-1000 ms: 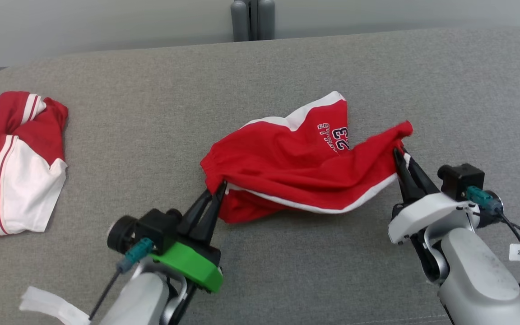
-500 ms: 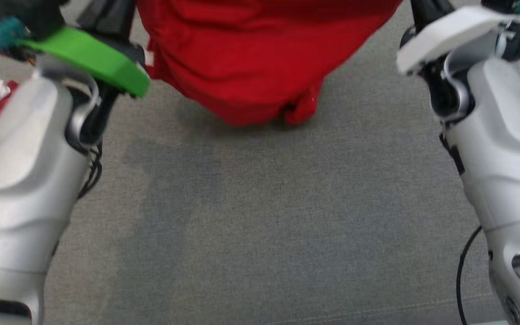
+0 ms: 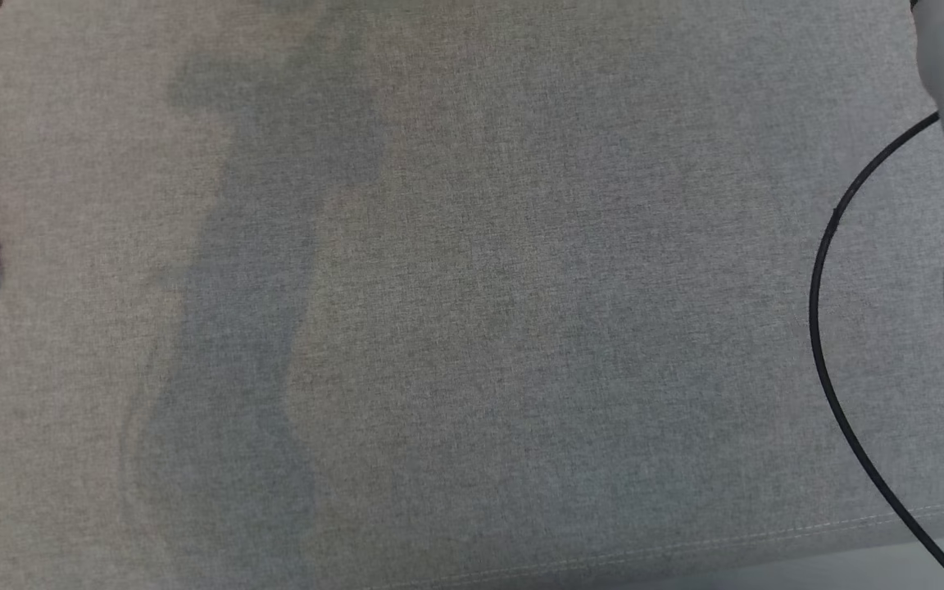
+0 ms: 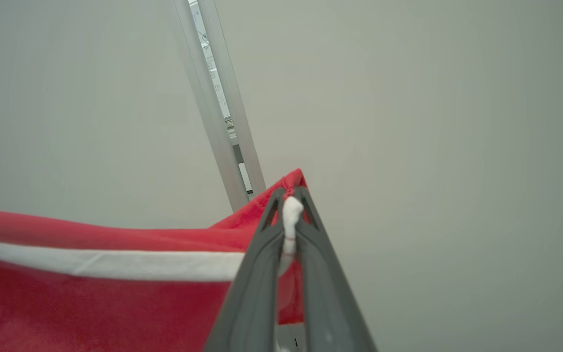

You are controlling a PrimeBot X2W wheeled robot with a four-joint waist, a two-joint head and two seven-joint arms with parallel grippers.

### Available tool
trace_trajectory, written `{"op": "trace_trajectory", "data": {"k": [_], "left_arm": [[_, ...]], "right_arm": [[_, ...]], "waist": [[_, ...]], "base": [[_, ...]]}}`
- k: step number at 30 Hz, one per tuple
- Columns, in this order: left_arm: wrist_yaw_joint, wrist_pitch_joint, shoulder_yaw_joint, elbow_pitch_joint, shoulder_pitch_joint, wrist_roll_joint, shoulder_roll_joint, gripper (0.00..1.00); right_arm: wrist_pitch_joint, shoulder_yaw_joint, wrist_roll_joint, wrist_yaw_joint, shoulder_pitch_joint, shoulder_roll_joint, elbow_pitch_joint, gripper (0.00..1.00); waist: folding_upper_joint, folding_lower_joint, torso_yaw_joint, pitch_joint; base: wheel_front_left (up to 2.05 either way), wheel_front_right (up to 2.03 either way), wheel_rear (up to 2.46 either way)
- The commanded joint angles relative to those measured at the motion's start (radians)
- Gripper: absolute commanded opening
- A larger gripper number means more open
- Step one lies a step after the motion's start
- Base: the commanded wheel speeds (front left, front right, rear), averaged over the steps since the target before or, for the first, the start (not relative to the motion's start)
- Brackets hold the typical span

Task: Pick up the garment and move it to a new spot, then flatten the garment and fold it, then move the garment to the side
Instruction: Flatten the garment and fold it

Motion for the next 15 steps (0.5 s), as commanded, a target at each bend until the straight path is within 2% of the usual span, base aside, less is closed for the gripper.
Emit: {"op": "trace_trajectory", "data": {"k": [1, 7, 12, 15], "left_arm": [[-0.002, -0.011, -0.014, 0.016, -0.028, -0.011, 0.007, 0.00], [-0.002, -0.042, -0.064, 0.055, -0.034, -0.080, 0.010, 0.00], [-0.002, -0.078, -0.099, 0.043, 0.077, -0.161, 0.016, 0.00], [-0.002, -0.097, -0.124, 0.018, 0.183, -0.173, 0.029, 0.00]], "right_arm": [[-0.011, 0.003, -0.010, 0.000, -0.036, 0.000, 0.024, 0.00], [-0.039, 0.035, -0.016, 0.000, -0.072, 0.014, 0.089, 0.00], [-0.066, 0.083, 0.025, 0.000, 0.039, 0.017, 0.082, 0.00], [-0.076, 0.111, 0.063, 0.000, 0.144, 0.016, 0.043, 0.00]], "waist": [[0.0000, -0.0001, -0.006, 0.019], [0.0000, -0.0001, -0.013, 0.061], [0.0000, -0.0001, -0.016, 0.044], [0.0000, -0.0001, -0.018, 0.015]], "base": [[0.00, 0.00, 0.00], [0.00, 0.00, 0.00], [0.00, 0.00, 0.00], [0.00, 0.00, 0.00]]}}
